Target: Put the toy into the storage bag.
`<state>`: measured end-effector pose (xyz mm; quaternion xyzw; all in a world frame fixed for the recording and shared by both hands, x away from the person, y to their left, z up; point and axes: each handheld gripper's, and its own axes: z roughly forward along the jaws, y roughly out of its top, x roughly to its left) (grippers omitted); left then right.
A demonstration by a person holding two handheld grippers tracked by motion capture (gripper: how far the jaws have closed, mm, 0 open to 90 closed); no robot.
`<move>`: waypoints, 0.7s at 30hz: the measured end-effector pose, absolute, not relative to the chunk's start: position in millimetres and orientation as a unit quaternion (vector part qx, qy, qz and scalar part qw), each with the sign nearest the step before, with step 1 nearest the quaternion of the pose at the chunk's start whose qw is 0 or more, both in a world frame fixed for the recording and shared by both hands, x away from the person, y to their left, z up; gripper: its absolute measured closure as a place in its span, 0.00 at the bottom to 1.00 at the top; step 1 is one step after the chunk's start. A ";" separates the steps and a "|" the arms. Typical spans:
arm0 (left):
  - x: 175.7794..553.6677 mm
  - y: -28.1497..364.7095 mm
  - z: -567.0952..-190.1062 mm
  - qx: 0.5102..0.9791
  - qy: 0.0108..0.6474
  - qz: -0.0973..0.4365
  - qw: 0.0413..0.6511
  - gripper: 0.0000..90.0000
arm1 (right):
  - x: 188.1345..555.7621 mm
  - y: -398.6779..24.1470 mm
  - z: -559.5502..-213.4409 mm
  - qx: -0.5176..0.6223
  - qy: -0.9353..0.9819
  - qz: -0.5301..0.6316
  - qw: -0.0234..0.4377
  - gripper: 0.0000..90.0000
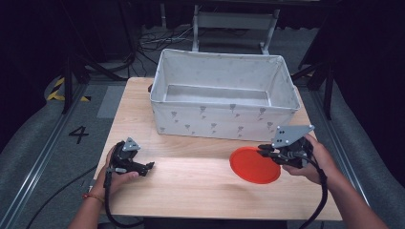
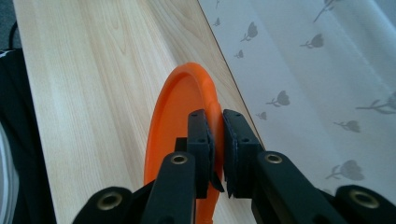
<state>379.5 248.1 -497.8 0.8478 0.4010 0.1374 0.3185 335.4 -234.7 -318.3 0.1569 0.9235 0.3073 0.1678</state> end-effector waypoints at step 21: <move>379.2 248.2 -497.7 0.848 0.402 0.138 0.317 0.00 | 346.6 -233.2 -251.3 0.091 0.960 0.213 0.155 0.92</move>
